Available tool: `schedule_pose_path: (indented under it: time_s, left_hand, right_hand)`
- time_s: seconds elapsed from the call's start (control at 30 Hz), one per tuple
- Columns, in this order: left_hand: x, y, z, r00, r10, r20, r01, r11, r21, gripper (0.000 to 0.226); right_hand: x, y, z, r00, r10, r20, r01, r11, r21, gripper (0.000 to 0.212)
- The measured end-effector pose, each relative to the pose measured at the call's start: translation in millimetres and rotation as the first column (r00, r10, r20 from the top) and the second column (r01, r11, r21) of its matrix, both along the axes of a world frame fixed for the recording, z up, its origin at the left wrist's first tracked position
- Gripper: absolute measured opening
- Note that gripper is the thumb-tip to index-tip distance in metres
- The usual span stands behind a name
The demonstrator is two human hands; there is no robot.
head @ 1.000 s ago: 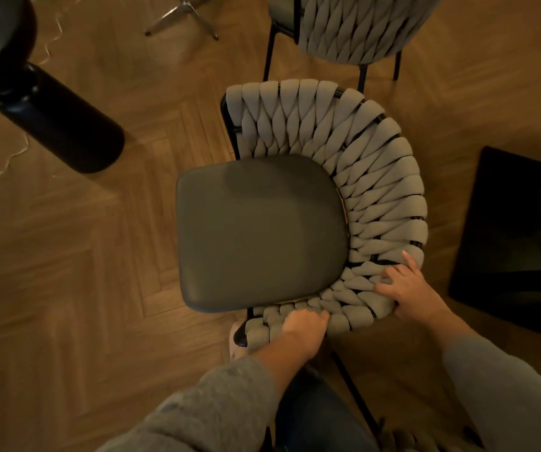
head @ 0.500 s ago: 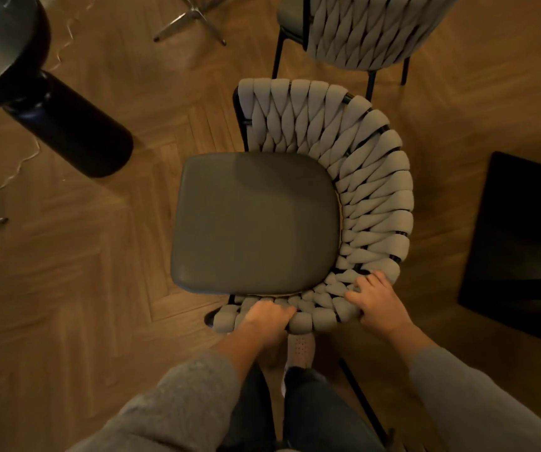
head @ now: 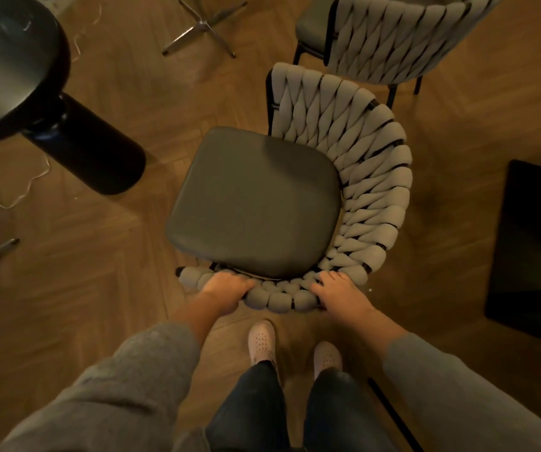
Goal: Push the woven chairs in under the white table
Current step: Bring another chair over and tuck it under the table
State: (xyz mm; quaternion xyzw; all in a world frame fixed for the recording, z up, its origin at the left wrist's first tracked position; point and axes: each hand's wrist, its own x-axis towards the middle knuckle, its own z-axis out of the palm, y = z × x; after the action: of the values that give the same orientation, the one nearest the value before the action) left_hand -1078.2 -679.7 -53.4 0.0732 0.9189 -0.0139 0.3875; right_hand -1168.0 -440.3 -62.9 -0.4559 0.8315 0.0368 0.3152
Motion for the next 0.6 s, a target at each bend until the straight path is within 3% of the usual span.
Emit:
schedule_pose_path:
  time_s: [0.17, 0.27, 0.33, 0.43, 0.5, 0.6]
  left_hand:
    - [-8, -58, -3, 0.998, 0.068, 0.006, -0.068, 0.995, -0.07, 0.048]
    - [-19, -58, 1, 0.984, 0.141, 0.112, -0.121, 0.979, -0.166, 0.053]
    - [-33, -44, 6, 0.953, 0.177, 0.244, -0.131, 0.972, -0.194, 0.072]
    - [-55, -6, 19, 0.885, 0.252, 0.391, -0.256, 0.966, -0.042, 0.105]
    - [-71, 27, 24, 0.817, 0.397, 0.418, -0.479, 0.871, 0.109, 0.106]
    - [-103, 80, 17, 0.615, 0.604, 0.506, -0.778, 0.569, 0.267, 0.102]
  right_hand:
    - [-33, -42, 9, 0.987, 0.116, 0.109, -0.114, 0.993, -0.026, 0.078]
    - [-79, -35, 20, 0.989, 0.116, 0.092, -0.118, 0.993, 0.009, 0.103]
    - [-122, -25, 24, 0.989, 0.138, 0.06, -0.142, 0.987, 0.08, 0.118]
    - [-192, -13, 29, 0.954, 0.299, 0.002, -0.287, 0.914, 0.288, 0.13]
    - [-232, -9, 32, 0.888, 0.459, -0.038, -0.407, 0.82, 0.401, 0.123]
    - [-283, -9, 31, 0.759, 0.637, -0.137, -0.519, 0.718, 0.463, 0.092]
